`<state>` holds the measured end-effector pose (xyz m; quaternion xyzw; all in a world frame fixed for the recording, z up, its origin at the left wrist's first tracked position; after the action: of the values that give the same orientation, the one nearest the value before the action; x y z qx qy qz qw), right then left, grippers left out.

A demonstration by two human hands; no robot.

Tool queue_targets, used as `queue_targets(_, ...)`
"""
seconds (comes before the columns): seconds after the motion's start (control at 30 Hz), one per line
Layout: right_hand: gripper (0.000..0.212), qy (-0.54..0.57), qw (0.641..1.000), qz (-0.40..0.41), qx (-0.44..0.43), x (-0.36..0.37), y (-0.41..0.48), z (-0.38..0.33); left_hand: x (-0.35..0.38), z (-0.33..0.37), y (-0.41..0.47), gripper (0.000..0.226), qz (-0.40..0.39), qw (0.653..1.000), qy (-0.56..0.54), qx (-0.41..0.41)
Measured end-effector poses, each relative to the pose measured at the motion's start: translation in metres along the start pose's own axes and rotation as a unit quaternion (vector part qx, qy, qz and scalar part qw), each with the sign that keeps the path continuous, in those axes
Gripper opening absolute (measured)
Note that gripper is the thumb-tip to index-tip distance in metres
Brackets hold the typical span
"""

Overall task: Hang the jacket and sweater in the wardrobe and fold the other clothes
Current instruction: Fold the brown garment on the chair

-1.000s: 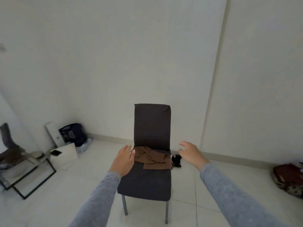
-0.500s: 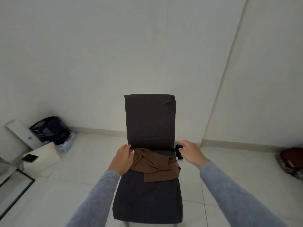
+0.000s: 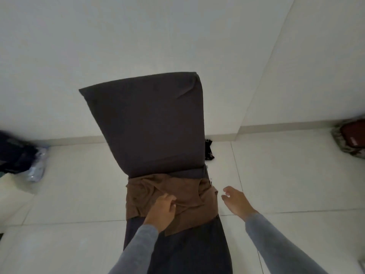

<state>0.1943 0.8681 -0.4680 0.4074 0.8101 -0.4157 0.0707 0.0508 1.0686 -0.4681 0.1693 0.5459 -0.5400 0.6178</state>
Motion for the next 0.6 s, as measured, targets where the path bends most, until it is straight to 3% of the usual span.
queue_targets(0.13,0.04,0.057,0.993,-0.013,0.106,0.035,0.057,0.049,0.061,0.004,0.061,0.046,-0.059,0.997,0.052,0.007)
queue_targets(0.37,0.052,0.132,0.965,0.006,0.227,0.084,0.116,0.105,0.129,0.004,0.109,0.064,-0.089,0.981,0.165,0.045)
queue_targets(0.47,0.053,0.175,0.95,0.022,0.257,0.098,0.132,0.112,0.14,-0.004,0.119,0.058,-0.075,0.975,0.203,0.06)
queue_targets(0.6,0.042,0.222,0.932,0.101,0.27,0.101,0.142,0.116,0.141,-0.004,0.131,0.03,-0.024,0.983,0.168,0.077)
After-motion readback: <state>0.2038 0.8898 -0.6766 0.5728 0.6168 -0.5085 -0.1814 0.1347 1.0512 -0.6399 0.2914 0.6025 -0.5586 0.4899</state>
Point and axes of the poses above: each hand's wrist, its own y-axis towards the middle knuckle, its own x-axis out of the palm, z = x × y, the point moved 4 cm from there along y, towards the middle knuckle, and after that the axes turned 13 degrees about y, right-handed, at the moved point
